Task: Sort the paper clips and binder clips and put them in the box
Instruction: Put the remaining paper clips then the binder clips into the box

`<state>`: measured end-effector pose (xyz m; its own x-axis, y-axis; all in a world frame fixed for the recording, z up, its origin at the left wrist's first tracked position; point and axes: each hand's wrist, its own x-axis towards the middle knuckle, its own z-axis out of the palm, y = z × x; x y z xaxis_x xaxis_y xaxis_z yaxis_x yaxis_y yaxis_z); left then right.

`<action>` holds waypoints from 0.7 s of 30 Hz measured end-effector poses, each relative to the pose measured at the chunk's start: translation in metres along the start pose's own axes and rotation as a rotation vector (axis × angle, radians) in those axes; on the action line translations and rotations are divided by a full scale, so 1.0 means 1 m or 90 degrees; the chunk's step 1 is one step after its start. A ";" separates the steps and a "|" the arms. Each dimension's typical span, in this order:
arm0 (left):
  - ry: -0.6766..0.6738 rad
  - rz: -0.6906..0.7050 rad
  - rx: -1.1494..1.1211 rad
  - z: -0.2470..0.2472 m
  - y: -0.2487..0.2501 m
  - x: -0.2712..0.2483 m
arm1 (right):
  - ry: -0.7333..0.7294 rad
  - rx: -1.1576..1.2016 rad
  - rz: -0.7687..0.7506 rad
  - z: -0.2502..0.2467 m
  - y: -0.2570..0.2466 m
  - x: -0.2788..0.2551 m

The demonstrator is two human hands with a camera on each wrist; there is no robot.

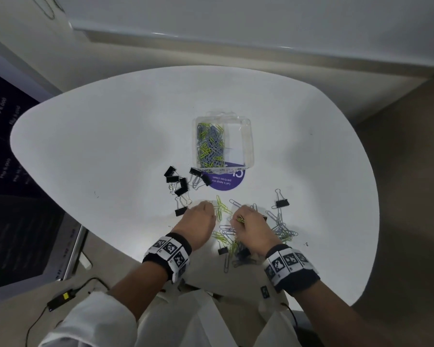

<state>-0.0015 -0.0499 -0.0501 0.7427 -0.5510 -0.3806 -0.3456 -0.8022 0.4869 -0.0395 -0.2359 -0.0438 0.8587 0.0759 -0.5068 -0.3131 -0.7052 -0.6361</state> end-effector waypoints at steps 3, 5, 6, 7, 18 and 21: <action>0.049 -0.079 -0.257 -0.014 0.002 -0.001 | -0.037 0.117 0.058 -0.008 -0.004 -0.004; 0.078 -0.144 -0.381 -0.029 0.003 0.005 | -0.062 0.256 0.113 -0.012 -0.006 -0.003; 0.102 -0.168 -0.428 -0.037 0.003 0.011 | -0.061 0.320 0.134 -0.014 -0.007 -0.002; 0.127 -0.184 -0.464 -0.048 0.002 0.018 | -0.054 0.373 0.152 -0.016 -0.010 0.001; 0.152 -0.309 -0.670 -0.120 -0.023 0.115 | 0.068 0.534 0.130 -0.066 -0.085 0.084; 0.136 -0.308 -0.678 -0.113 -0.032 0.117 | 0.090 0.486 0.135 -0.073 -0.107 0.115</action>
<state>0.1609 -0.0626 -0.0213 0.7810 -0.1129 -0.6142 0.5719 -0.2659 0.7761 0.1223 -0.2034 0.0090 0.7772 -0.1307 -0.6155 -0.6222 -0.0142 -0.7827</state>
